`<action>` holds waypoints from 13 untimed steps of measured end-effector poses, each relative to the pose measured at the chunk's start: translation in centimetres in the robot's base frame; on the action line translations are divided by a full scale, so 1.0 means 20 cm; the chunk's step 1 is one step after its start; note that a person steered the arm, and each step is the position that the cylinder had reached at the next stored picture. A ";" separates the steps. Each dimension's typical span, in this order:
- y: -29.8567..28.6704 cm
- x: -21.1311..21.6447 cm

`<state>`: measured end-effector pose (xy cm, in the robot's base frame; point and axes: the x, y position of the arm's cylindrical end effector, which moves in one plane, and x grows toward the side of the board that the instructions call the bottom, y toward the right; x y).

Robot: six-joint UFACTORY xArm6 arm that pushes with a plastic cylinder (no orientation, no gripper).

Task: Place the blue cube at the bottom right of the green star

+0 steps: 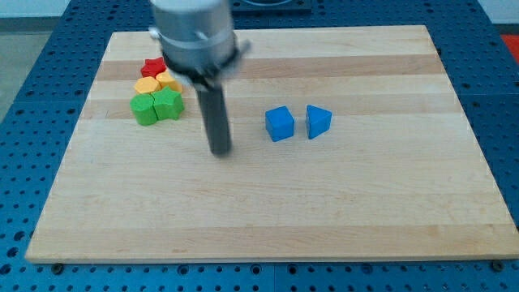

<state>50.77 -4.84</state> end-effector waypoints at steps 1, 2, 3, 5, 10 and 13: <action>0.33 0.35; 0.50 0.13; 0.49 -0.11; 0.21 -0.45; 0.49 0.24; 1.00 -0.08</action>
<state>49.09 15.15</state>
